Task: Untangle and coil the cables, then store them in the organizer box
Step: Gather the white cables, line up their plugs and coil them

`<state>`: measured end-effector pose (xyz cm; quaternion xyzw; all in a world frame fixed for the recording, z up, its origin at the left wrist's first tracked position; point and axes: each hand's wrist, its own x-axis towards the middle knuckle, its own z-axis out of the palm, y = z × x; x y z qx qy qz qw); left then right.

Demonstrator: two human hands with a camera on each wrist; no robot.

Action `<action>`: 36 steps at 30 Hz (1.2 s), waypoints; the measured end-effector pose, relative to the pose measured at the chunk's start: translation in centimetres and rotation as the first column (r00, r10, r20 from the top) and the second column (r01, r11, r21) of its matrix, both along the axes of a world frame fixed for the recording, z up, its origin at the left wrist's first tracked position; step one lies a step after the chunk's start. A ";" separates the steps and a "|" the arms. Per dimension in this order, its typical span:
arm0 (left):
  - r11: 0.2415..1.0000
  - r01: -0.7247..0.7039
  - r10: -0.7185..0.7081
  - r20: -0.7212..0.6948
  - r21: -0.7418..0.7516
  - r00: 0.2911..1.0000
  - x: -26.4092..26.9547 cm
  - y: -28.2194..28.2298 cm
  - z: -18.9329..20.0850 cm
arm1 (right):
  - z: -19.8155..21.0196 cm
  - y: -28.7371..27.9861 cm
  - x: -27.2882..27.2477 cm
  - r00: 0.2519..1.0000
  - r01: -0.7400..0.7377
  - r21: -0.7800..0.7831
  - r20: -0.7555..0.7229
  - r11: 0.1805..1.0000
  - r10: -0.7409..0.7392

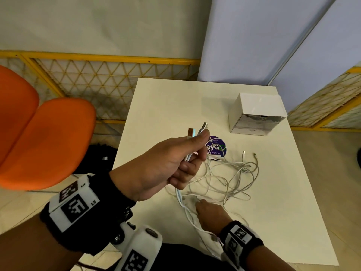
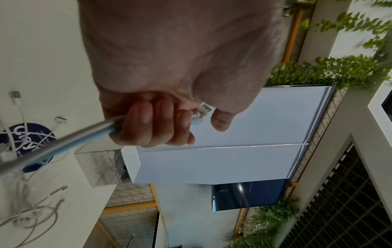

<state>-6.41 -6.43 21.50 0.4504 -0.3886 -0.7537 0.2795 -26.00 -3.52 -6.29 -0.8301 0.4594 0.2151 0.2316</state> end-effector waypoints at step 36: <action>0.897 -0.233 0.387 0.415 -0.375 0.824 -9.0 -3.2 -1.8 | 19.7 -6.7 -6.9 0.581 0.303 0.188 0.741 0.934 -0.337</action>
